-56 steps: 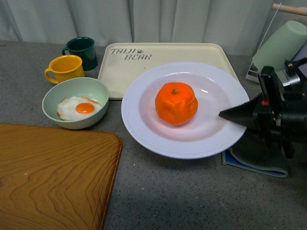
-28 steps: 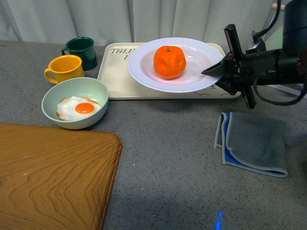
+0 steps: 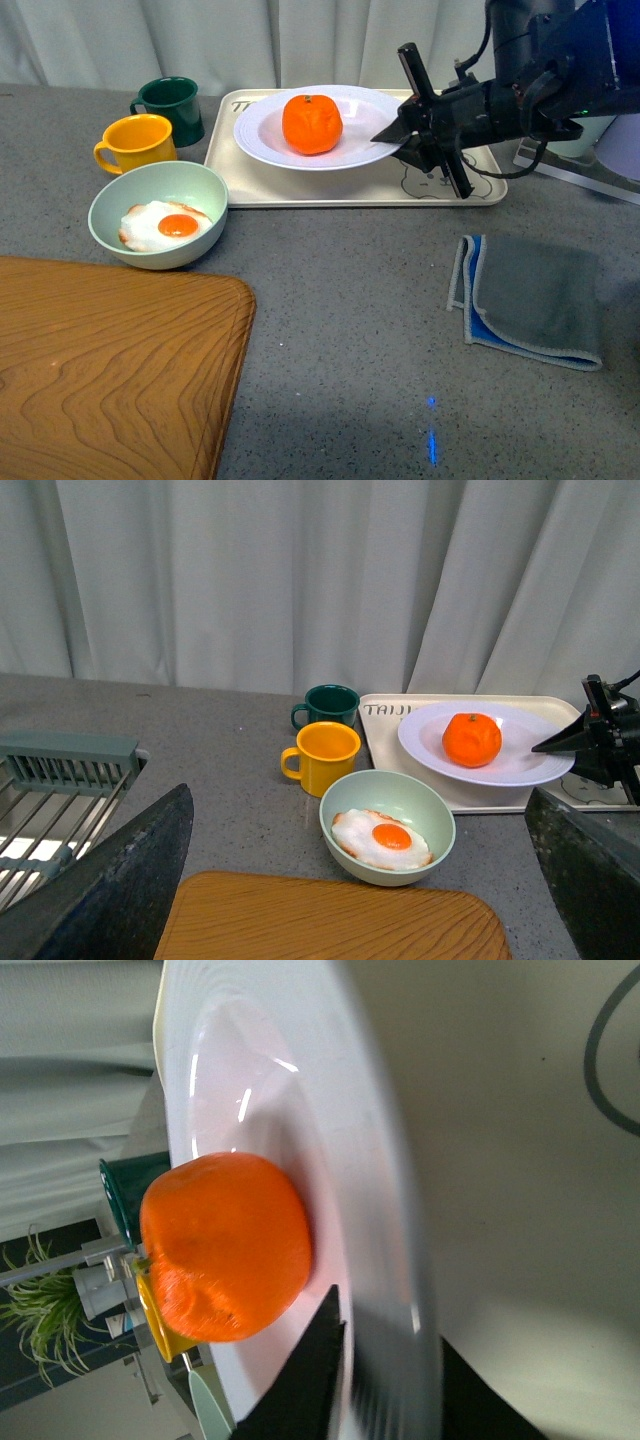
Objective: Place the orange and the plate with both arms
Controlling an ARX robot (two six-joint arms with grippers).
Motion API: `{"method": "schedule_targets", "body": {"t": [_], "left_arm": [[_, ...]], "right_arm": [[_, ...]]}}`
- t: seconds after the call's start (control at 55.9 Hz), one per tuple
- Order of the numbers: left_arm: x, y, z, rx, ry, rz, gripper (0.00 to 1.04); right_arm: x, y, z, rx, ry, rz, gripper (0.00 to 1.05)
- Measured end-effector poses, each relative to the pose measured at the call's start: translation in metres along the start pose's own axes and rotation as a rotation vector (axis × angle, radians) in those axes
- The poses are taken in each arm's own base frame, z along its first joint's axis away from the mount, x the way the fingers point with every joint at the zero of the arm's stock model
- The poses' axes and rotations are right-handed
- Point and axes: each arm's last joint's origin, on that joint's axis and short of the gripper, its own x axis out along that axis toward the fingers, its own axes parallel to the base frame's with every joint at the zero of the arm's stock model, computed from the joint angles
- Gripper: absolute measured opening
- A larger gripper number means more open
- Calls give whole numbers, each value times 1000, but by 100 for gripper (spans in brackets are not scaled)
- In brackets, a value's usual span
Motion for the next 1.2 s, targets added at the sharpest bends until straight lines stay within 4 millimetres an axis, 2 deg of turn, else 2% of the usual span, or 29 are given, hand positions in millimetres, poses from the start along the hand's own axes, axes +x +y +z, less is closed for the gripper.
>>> {"method": "schedule_targets", "body": {"t": [0.197, 0.268, 0.376, 0.483, 0.501, 0.591, 0.644, 0.698, 0.805, 0.948, 1.199], "left_arm": [[0, 0, 0, 0, 0, 0, 98], [0, 0, 0, 0, 0, 0, 98], [0, 0, 0, 0, 0, 0, 98], [0, 0, 0, 0, 0, 0, 98], [0, 0, 0, 0, 0, 0, 98], [0, 0, 0, 0, 0, 0, 98], [0, 0, 0, 0, 0, 0, 98], [0, 0, 0, 0, 0, 0, 98], [0, 0, 0, 0, 0, 0, 98], [0, 0, 0, 0, 0, 0, 98], [0, 0, 0, 0, 0, 0, 98]], "right_arm": [[-3, -4, -6, -65, -29, -62, 44], [-10, -8, -12, -128, -56, -144, 55], [-27, -6, -19, -331, -115, -237, 73], [-51, 7, -24, -574, -250, -280, 90], [-52, 8, -25, -598, -277, -274, 90], [-71, 12, -28, -856, -683, -361, 77], [-92, 7, -40, -946, -898, -357, 66], [-124, 1, -58, -1013, -1033, -315, 52], [-174, -5, -87, -1051, -1108, -300, 25], [-201, -21, -111, -1055, -1084, -324, 2], [-240, -35, -148, -1061, -1078, -322, 1]]}}
